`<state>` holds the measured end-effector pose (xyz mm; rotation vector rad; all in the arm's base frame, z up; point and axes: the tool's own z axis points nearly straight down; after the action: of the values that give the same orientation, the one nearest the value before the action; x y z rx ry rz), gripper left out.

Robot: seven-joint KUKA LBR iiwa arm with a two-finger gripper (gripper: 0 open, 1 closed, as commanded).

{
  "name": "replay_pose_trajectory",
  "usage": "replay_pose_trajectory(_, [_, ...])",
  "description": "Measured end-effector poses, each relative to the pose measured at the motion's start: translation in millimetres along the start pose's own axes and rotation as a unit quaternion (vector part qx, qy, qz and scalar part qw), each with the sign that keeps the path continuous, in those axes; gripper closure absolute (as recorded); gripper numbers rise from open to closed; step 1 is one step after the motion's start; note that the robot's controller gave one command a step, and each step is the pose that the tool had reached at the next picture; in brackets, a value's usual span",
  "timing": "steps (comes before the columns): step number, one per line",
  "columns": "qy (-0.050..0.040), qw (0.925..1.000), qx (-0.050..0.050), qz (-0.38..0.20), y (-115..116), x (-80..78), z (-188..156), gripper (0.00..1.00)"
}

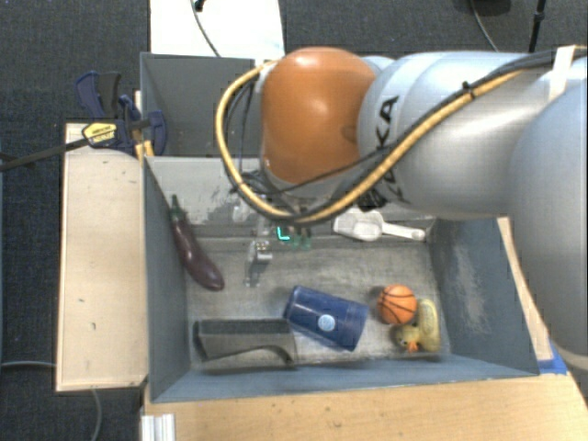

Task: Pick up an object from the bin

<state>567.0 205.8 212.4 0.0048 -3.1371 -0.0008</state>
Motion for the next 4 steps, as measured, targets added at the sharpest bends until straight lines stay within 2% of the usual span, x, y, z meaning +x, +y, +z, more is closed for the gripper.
replay_pose_trajectory(1, [-0.0039, 1.0000, -0.001, 0.003, -1.1, -2.0, -4.2, 0.00])
replay_pose_trajectory(2, [-0.0059, 0.9999, -0.002, 0.011, 21.7, -12.4, 70.2, 0.00])
replay_pose_trajectory(3, [-0.0018, 1.0000, 0.000, 0.004, 36.0, -13.4, 82.8, 0.00])
replay_pose_trajectory(4, [-0.0030, 0.9983, -0.001, 0.059, 42.3, -14.8, 80.6, 0.00])
